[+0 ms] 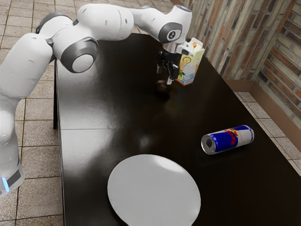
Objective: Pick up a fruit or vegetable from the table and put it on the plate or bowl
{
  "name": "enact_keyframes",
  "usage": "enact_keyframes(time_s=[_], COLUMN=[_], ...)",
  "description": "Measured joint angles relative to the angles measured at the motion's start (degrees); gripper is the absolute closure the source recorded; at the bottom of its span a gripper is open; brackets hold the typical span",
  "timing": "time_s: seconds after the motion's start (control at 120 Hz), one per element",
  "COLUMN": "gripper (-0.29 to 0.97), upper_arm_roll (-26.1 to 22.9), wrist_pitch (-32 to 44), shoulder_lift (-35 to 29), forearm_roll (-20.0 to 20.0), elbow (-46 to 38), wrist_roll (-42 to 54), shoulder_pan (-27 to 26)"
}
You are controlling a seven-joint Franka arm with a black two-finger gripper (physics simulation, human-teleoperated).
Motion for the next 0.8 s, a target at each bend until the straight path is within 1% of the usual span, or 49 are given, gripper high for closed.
enact_keyframes(time_s=[0.292, 0.408, 0.433, 0.583, 0.633, 0.767, 0.8], gripper=[0.0, -0.02, 0.0, 0.02, 0.08, 0.37, 0.38], upper_arm_roll=[-0.3, -0.3, -0.3, -0.3, -0.3, -0.3, -0.3], wrist_pitch=[1.8, 2.5, 2.6, 3.2, 3.3, 3.5, 3.4], shoulder_lift=[2.6, 3.4, 3.6, 4.4, 4.6, 4.7, 4.7], forearm_roll=[-0.7, -1.1, -1.2, -1.9, -2.1, -2.4, -2.3], elbow=[-0.6, -0.6, -0.6, -0.6, -0.6, -0.6, -0.6], wrist_roll=[0.4, 0.5, 0.5, 0.6, 0.6, 0.6, 0.5], shoulder_pan=[0.1, 0.1, 0.1, 0.2, 0.3, 0.3, 0.3])
